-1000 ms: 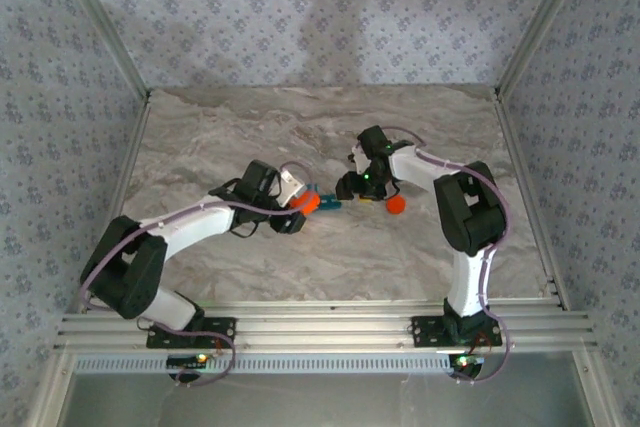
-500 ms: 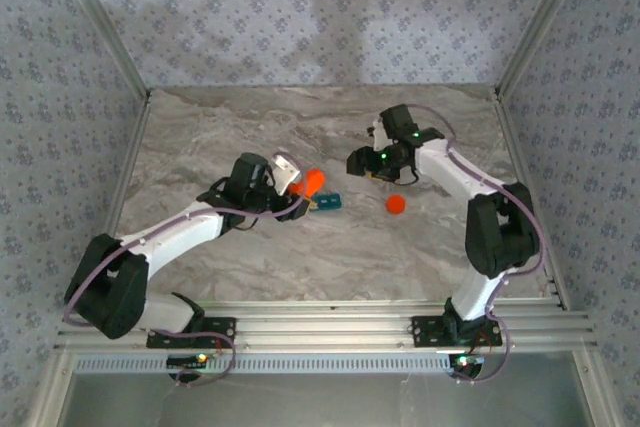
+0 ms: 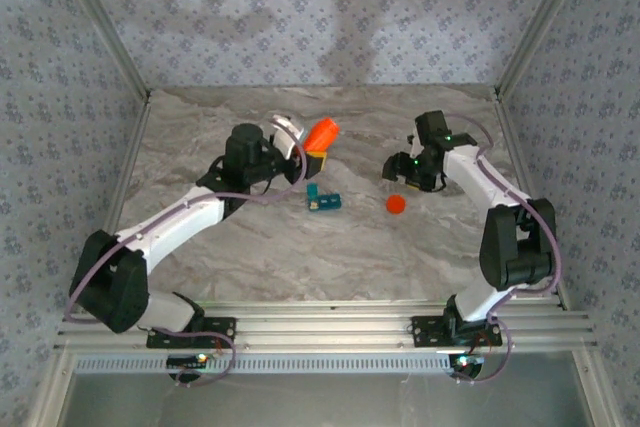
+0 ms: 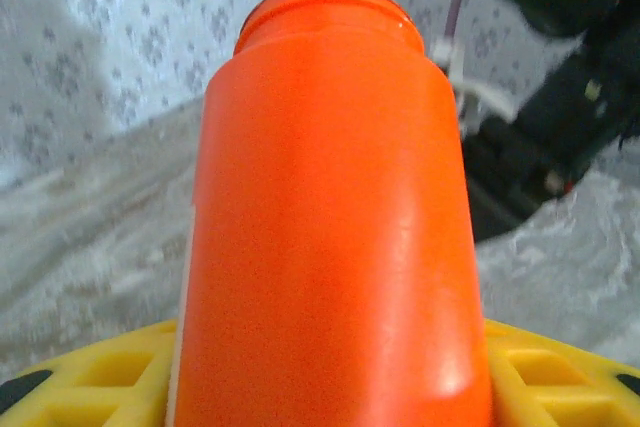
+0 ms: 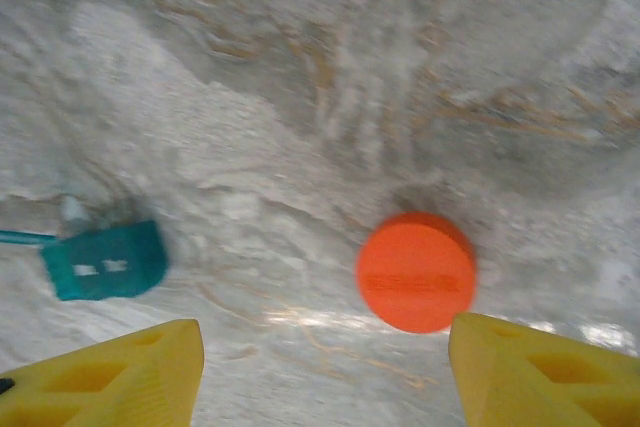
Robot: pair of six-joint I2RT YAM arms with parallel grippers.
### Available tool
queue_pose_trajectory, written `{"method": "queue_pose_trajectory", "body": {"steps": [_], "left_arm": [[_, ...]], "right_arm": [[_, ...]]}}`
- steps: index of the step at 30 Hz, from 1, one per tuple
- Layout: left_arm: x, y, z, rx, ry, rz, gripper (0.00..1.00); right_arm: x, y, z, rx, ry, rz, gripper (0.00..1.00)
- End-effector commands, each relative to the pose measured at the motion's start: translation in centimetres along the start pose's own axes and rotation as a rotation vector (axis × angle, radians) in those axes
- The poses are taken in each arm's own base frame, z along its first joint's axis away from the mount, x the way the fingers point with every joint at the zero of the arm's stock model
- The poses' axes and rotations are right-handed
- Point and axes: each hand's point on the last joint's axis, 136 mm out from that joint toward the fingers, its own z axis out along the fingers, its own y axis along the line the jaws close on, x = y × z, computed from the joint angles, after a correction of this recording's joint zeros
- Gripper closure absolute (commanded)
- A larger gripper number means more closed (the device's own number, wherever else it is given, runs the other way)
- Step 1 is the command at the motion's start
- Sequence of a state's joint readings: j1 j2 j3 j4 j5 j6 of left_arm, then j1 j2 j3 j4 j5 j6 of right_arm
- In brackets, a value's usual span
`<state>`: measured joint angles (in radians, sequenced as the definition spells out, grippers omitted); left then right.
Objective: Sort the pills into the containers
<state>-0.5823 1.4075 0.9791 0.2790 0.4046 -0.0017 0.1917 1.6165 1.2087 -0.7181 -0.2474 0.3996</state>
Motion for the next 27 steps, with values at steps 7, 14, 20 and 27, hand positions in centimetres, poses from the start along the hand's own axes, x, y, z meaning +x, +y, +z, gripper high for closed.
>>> {"method": "queue_pose_trajectory", "body": {"steps": [7, 14, 20, 27], "left_arm": [[-6.6, 0.5, 2.0, 0.051, -0.167, 0.121, 1.00], [-8.6, 1.4, 2.9, 0.032, -0.238, 0.182, 1.00], [-10.6, 1.3, 2.9, 0.049, -0.302, 0.191, 1.00], [-12.8, 0.6, 2.5, 0.081, -0.355, 0.200, 1.00]], "right_arm": [[2.2, -4.0, 3.0, 0.200, 0.120, -0.017, 0.29], [3.3, -3.6, 4.5, 0.249, 0.179, -0.075, 0.26], [4.1, -3.6, 5.4, 0.277, 0.222, -0.109, 0.25], [4.2, -3.6, 6.1, 0.276, 0.245, -0.118, 0.29]]}}
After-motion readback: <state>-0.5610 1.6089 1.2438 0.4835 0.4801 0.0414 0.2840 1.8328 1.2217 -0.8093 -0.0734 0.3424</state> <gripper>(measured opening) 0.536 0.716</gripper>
